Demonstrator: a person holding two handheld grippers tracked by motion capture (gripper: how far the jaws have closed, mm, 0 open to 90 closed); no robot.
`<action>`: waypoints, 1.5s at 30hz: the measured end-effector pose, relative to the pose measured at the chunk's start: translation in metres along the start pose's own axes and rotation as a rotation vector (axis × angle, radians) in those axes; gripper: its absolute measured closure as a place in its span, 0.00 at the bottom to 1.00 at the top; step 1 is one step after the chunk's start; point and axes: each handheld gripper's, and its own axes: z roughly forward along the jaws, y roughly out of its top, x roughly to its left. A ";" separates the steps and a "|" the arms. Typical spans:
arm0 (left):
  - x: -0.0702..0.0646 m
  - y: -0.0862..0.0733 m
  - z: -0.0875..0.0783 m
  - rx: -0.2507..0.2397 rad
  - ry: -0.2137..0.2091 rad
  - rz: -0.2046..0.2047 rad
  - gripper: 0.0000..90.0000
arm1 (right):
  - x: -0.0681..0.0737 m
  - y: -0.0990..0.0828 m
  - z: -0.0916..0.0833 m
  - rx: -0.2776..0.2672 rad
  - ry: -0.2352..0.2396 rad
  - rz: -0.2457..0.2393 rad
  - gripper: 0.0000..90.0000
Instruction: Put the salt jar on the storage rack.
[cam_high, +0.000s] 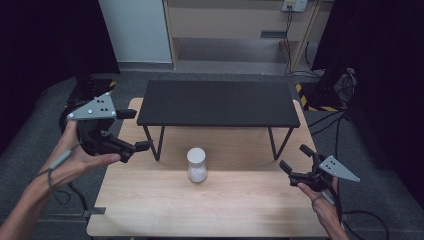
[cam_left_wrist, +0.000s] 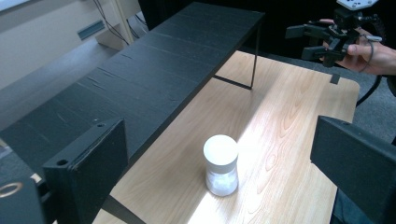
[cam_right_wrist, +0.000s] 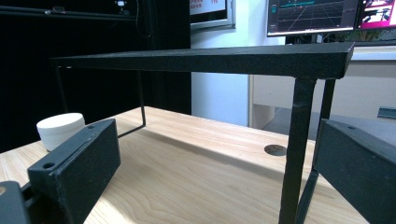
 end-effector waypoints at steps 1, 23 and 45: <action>0.001 -0.001 0.002 0.002 -0.005 -0.001 0.03 | 0.000 0.000 0.000 0.000 0.000 0.000 0.01; 0.010 -0.035 0.075 0.063 -0.054 -0.036 0.04 | -0.001 0.000 -0.001 -0.002 -0.001 0.000 0.01; 0.006 -0.061 0.166 0.143 -0.073 -0.075 0.05 | -0.002 0.000 -0.002 -0.003 0.001 0.002 0.01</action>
